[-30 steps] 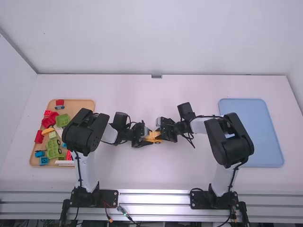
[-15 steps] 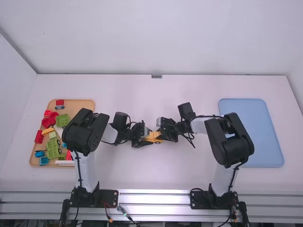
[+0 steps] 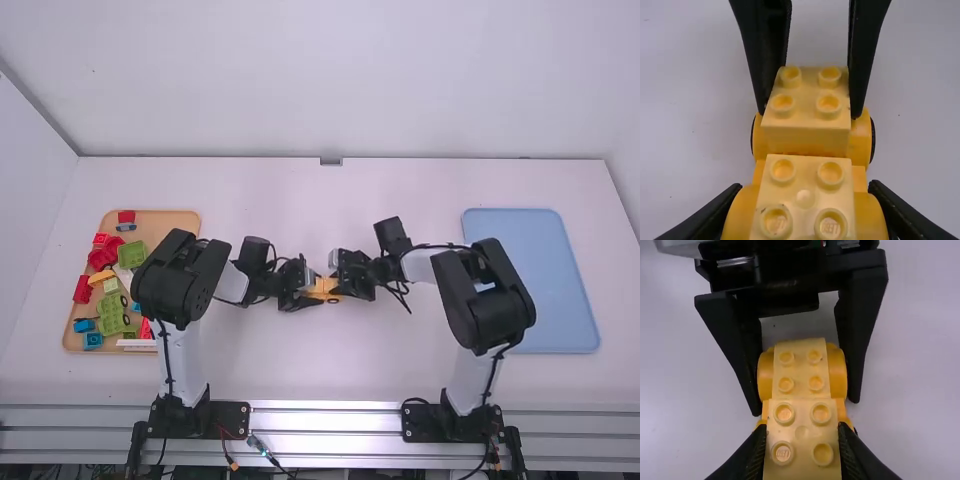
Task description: Assemble lego blocks to make yellow taxi
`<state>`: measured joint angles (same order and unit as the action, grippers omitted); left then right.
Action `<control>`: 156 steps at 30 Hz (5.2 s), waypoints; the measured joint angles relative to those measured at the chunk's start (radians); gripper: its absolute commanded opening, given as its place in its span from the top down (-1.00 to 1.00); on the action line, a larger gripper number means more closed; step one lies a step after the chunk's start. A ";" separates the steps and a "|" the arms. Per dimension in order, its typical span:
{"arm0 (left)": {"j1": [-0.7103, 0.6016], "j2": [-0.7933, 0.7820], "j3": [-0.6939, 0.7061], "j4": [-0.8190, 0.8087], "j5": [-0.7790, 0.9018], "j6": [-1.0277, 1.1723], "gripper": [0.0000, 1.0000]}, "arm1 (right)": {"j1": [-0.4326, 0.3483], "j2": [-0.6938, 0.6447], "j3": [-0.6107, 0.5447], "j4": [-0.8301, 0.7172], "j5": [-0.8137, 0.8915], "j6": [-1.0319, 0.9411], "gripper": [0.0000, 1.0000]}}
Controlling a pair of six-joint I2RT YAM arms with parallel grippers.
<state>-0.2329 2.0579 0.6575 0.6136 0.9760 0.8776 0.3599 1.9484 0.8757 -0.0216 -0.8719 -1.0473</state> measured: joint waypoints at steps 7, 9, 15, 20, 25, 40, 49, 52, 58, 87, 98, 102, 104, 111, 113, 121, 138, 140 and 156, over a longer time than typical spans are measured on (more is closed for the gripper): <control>0.001 0.000 0.002 -0.015 0.007 0.009 -0.12 | 0.011 -0.002 0.000 0.001 0.019 -0.011 0.76; 0.001 0.000 0.004 -0.018 0.007 0.009 -0.12 | 0.011 -0.002 0.000 0.002 0.020 -0.013 0.75; 0.001 0.000 0.004 -0.018 0.007 0.010 -0.12 | 0.011 -0.002 0.000 0.003 0.024 -0.014 0.67; 0.001 0.000 0.004 -0.017 0.007 0.009 -0.11 | 0.020 -0.010 0.000 0.000 0.043 -0.006 0.36; -0.004 0.000 0.003 -0.018 0.008 0.010 -0.11 | 0.037 -0.009 0.000 0.005 0.062 -0.007 -0.17; -0.006 0.000 0.004 -0.021 0.011 0.009 -0.09 | -0.010 -0.002 0.014 0.000 -0.036 -0.026 -0.63; -0.006 0.000 0.004 -0.020 0.011 0.010 -0.09 | -0.078 -0.002 0.054 -0.060 -0.201 -0.074 1.00; -0.006 0.000 0.004 -0.020 0.011 0.010 -0.08 | -0.085 -0.002 0.048 -0.064 -0.198 -0.079 1.00; -0.006 0.000 0.004 -0.019 0.011 0.010 -0.08 | -0.063 -0.002 -0.030 0.032 -0.175 -0.070 1.00; 0.000 0.000 0.003 -0.025 0.016 0.014 -0.04 | -0.007 0.008 -0.088 0.208 -0.102 0.102 1.00; 0.002 0.000 0.006 -0.021 0.006 0.010 -0.11 | -0.015 0.020 -0.070 0.228 -0.126 0.101 1.00; 0.000 0.000 0.011 -0.023 -0.001 0.008 -0.17 | -0.028 0.006 -0.053 0.214 -0.133 0.102 0.81; 0.000 0.000 0.011 -0.022 -0.001 0.009 -0.20 | -0.041 -0.039 -0.040 0.212 -0.130 0.111 0.10; 0.000 0.000 0.011 -0.024 -0.005 0.010 -0.61 | -0.060 -0.201 -0.008 0.175 -0.032 0.190 -0.98; 0.000 0.000 0.011 -0.024 -0.005 0.008 -0.89 | -0.060 -0.214 -0.007 0.161 -0.002 0.204 -0.98; 0.005 -0.013 0.011 -0.042 -0.009 -0.019 -0.98 | -0.060 -0.215 -0.007 0.128 0.082 0.229 -0.97; 0.398 -0.524 0.035 -0.642 -0.042 -0.146 -0.98 | -0.060 -0.215 -0.007 0.165 0.150 0.234 -0.98; 0.470 -0.588 0.042 -0.698 -0.060 -0.149 -0.98 | -0.060 -0.215 -0.007 0.176 0.150 0.231 -0.98; 0.787 -0.808 0.235 -0.965 -0.628 -0.899 -0.98 | -0.060 -0.215 -0.007 0.269 0.150 0.235 -0.98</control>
<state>0.5541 1.2499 0.8925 -0.3511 0.3481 -0.0212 0.3000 1.7332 0.8684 0.2478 -0.7216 -0.8124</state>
